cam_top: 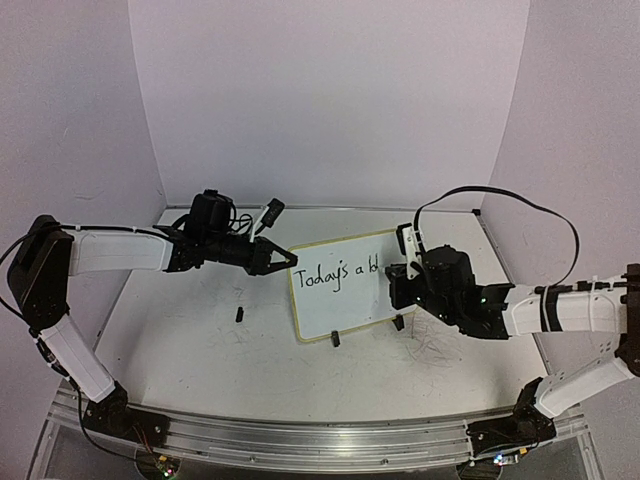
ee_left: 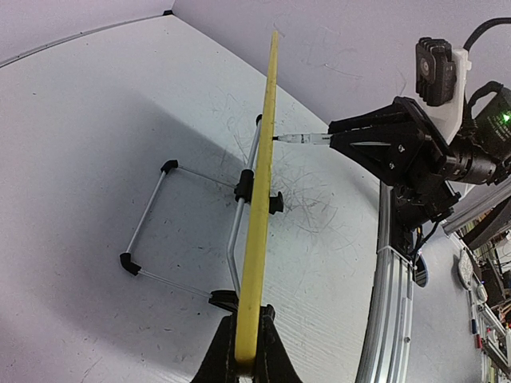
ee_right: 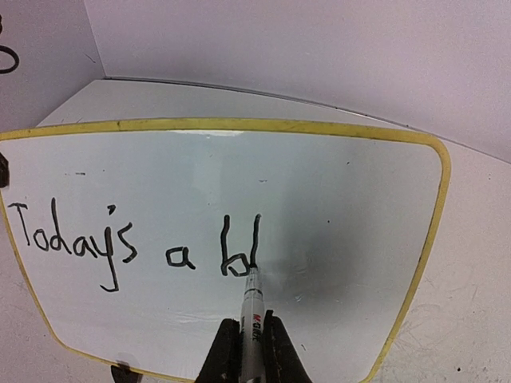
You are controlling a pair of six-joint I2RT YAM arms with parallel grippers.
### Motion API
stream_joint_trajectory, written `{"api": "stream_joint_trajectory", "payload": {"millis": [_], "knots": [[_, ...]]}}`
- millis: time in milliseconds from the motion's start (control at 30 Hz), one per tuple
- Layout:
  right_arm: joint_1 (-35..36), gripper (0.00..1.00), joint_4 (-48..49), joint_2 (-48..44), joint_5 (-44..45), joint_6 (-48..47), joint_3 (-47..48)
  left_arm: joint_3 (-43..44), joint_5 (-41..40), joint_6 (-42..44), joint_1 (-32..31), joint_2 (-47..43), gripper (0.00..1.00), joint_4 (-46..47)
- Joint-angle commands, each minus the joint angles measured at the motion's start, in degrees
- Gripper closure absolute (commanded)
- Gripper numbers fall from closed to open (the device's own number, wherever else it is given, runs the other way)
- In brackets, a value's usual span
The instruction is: Write a sentence on the whiteboard
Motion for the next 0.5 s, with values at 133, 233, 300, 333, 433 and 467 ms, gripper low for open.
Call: {"api": "stream_joint_trajectory", "payload": {"millis": [133,233,300,333,433,467], "knots": [[0.03,1.0,-1.52,-2.36,0.89,0.54,-0.45,0.77,-3.12,1.92,0.4,-2.6,1.0,1.98],[-0.01,1.0,-1.88,-2.49,0.62,0.34,-0.29,0.78,-3.12,1.91,0.4,-2.51,1.0,1.98],[0.0,1.0,-1.89,-3.08,0.11,-0.06,-0.44,0.77,-3.12,1.9,0.4,-2.5,1.0,2.02],[-0.01,1.0,-1.58,-3.77,-0.12,-0.18,-0.69,0.77,-3.16,1.91,0.39,-2.52,1.0,2.02],[-0.01,1.0,-0.53,-5.66,-0.57,-0.49,-1.26,0.77,-3.21,1.91,0.39,-2.61,1.0,2.0],[-0.01,1.0,-0.37,-5.41,-0.49,-0.62,-1.16,0.78,-3.13,1.92,0.4,-2.64,1.0,2.0]]}}
